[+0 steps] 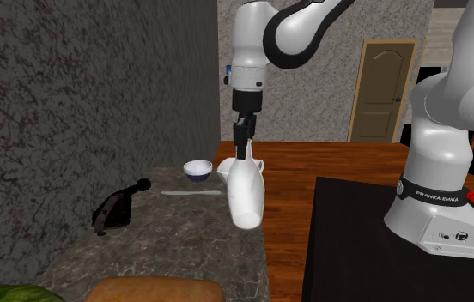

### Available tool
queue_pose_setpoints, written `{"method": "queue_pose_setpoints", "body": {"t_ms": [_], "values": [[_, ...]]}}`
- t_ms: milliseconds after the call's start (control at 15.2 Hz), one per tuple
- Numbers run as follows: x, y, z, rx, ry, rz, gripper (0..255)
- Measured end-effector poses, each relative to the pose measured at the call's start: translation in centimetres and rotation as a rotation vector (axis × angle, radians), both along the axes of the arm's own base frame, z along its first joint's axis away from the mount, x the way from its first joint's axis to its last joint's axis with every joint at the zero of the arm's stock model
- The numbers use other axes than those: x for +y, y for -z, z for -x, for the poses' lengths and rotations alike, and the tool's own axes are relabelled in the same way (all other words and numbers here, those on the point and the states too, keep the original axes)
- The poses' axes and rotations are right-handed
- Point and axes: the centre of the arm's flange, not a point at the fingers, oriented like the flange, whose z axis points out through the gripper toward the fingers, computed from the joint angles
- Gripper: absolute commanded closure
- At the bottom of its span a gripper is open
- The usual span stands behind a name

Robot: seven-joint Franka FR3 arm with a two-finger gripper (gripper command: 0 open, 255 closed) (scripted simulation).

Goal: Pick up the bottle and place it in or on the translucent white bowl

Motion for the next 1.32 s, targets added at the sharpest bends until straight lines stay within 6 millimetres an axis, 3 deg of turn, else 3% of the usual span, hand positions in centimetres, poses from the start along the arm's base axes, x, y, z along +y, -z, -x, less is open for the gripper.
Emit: {"method": "queue_pose_setpoints", "body": {"t_ms": [1320], "values": [[-0.1, -10.7, 0.0, 0.0, 0.0, 0.0, 255]]}}
